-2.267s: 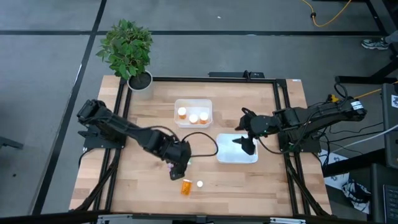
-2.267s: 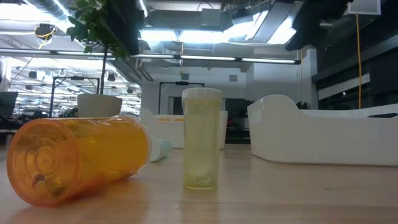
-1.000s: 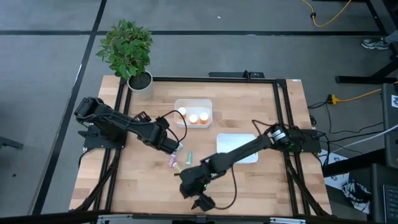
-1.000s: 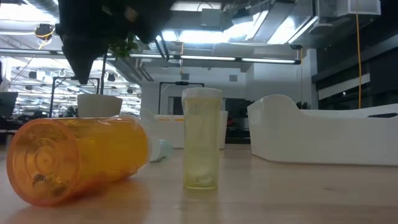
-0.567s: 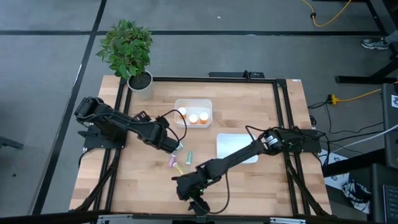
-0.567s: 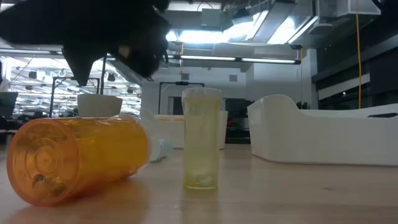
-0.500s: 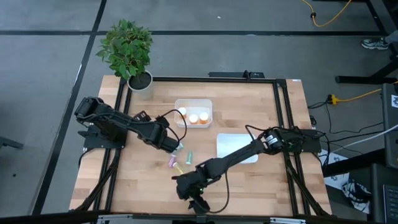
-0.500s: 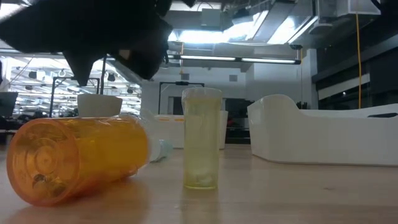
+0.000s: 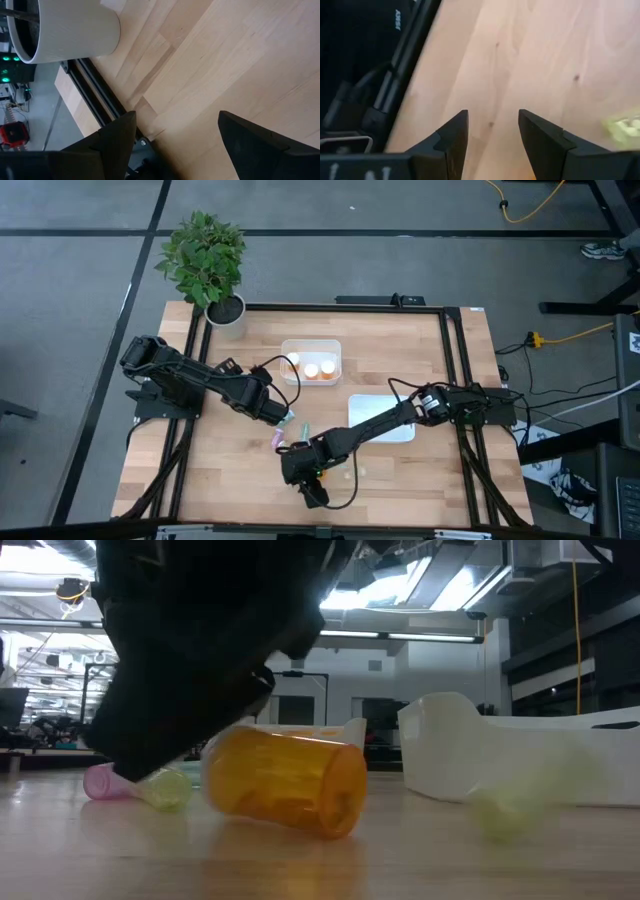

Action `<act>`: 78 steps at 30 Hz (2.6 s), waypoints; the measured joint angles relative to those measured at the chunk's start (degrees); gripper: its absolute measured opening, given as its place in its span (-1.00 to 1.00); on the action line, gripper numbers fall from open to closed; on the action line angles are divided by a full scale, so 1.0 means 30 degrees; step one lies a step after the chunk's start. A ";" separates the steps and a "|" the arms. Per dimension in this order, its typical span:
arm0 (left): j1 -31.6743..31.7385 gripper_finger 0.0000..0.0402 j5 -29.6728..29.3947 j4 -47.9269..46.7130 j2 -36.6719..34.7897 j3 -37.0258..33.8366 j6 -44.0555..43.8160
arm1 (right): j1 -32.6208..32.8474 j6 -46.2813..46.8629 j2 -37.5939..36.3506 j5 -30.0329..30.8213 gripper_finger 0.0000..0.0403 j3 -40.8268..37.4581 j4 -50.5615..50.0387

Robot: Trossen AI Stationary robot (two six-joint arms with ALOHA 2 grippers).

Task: Pick and place medicine bottles into bin by pill shape (circle, oval)
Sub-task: Put the large orange pill bottle into the top white bin

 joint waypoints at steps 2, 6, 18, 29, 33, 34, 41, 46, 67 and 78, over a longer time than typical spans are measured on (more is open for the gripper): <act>0.0000 0.37 -0.0006 -0.0009 0.0000 0.0000 -0.0003 | -0.0119 -0.0173 -0.0013 -0.0117 -0.13 0.0001 -0.0031; 0.0000 0.37 -0.0006 -0.0001 0.0000 0.0000 -0.0004 | -0.0452 -0.0514 -0.0029 -0.0342 -0.13 0.0896 -0.2680; -0.0007 0.37 -0.0006 0.0013 0.0000 0.0007 -0.0073 | 0.0176 -0.1383 -0.0087 0.2383 -0.13 0.2543 -0.7874; -0.0015 0.37 -0.0006 0.0028 0.0000 0.0007 -0.0080 | 0.2244 0.1953 -0.0042 1.0350 -0.13 0.3462 -1.0233; -0.0015 0.37 -0.0003 0.0033 0.0000 0.0007 -0.0168 | 0.2593 0.4521 -0.0044 1.0337 -0.13 0.4599 -1.2324; -0.0015 0.37 -0.0006 0.0035 0.0000 0.0007 -0.0172 | 0.2629 0.5204 -0.0051 1.0065 -0.13 0.4602 -1.2413; -0.0015 0.37 -0.0003 0.0310 0.0000 0.0007 -0.0182 | 0.2603 0.7112 -0.0058 0.9197 -0.13 0.3229 -1.1245; -0.0015 0.37 -0.0006 0.0312 0.0000 0.0007 -0.0182 | 0.2412 0.7904 -0.0097 0.9293 -0.13 0.2620 -1.1309; -0.0015 0.37 -0.0152 0.0319 0.0000 0.0007 -0.0168 | -0.0785 0.1374 -0.0054 1.0702 -0.13 0.2251 -0.9874; -0.0015 0.37 -0.0159 0.0319 0.0000 0.0007 -0.0175 | -0.0444 0.1777 0.0007 1.3195 -0.13 0.5866 -1.5459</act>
